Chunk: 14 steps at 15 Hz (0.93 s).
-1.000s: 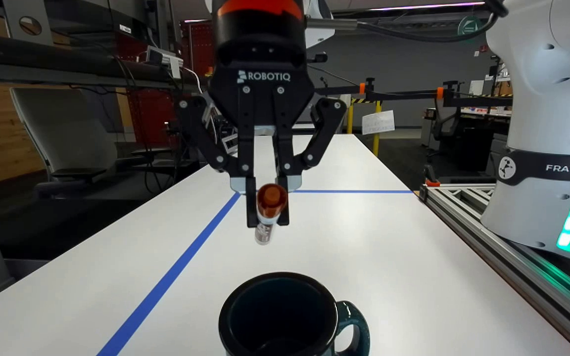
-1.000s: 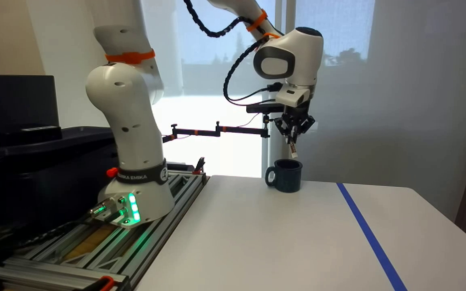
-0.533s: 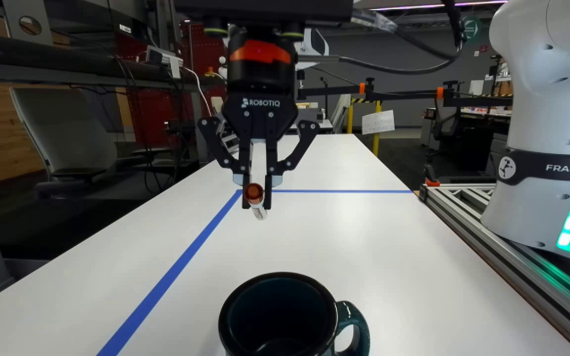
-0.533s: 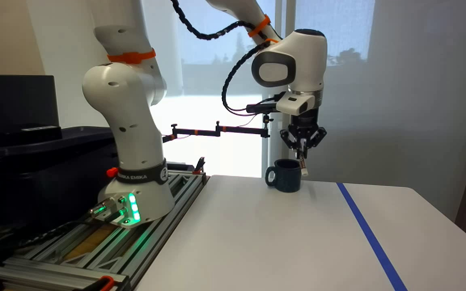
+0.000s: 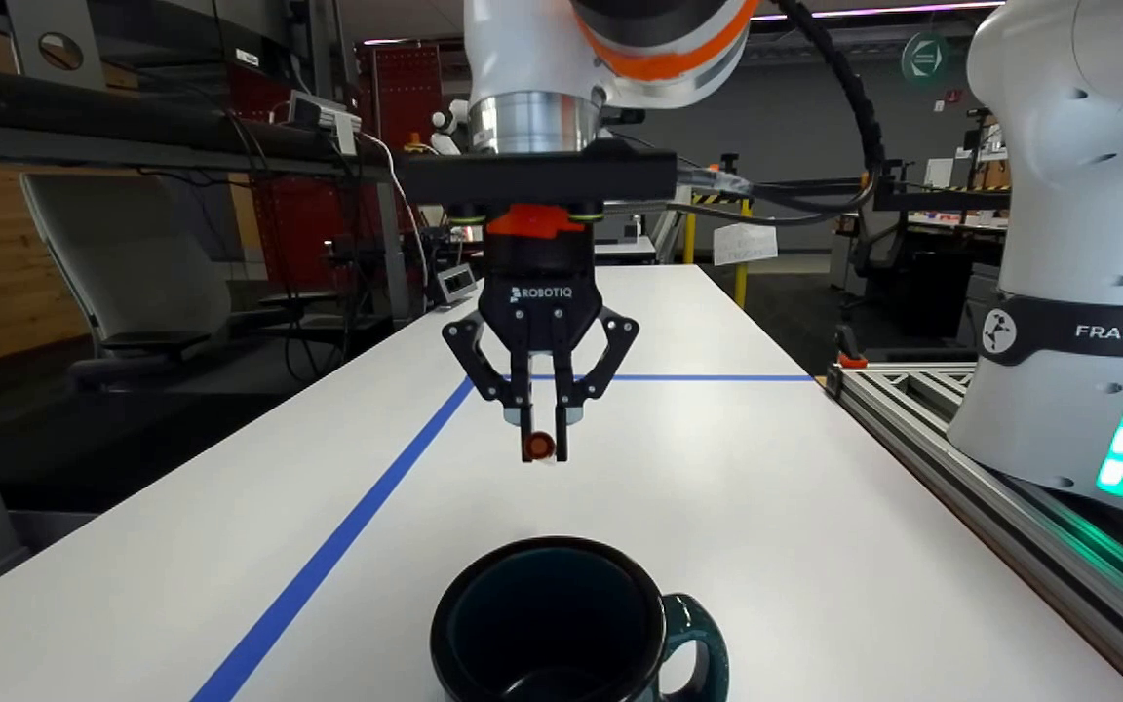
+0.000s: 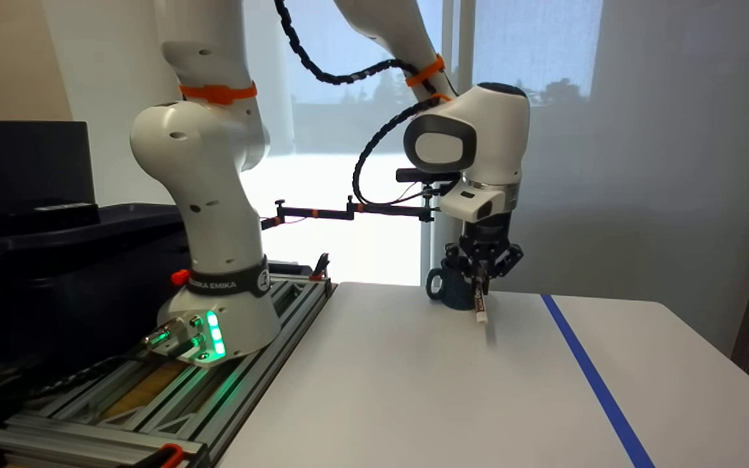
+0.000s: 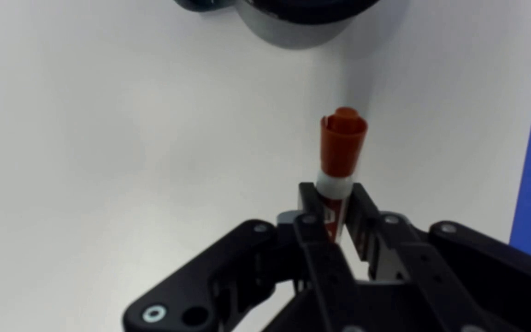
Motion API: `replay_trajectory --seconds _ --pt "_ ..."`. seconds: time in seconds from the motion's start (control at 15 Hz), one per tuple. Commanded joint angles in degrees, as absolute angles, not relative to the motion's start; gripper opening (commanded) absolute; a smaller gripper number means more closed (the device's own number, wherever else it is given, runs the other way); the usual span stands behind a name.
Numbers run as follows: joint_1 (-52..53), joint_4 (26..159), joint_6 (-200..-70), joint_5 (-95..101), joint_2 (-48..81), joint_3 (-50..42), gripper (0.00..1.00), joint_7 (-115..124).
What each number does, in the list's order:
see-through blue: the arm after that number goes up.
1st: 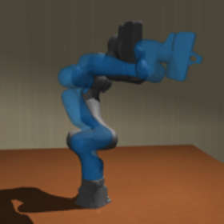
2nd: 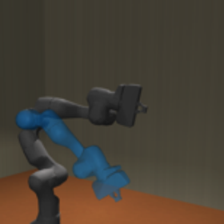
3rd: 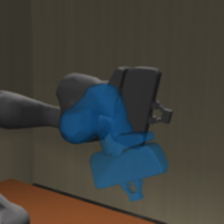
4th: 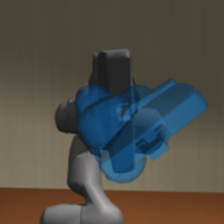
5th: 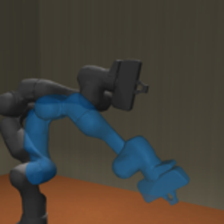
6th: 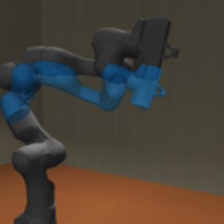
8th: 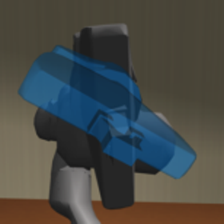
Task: Remove the marker from the mug.
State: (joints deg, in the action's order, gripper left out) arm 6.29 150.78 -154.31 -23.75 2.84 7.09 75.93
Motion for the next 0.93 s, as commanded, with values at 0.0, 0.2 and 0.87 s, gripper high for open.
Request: replay_trajectory --seconds 0.0,0.2,0.87 --pt "7.47 150.66 -158.18 -16.47 7.29 6.18 0.05 80.64" --pt "9.5 150.6 -161.45 -8.57 10.98 3.95 0.05 85.24" --pt "17.53 149.03 -166.86 0.42 17.37 -2.4 0.05 90.29"
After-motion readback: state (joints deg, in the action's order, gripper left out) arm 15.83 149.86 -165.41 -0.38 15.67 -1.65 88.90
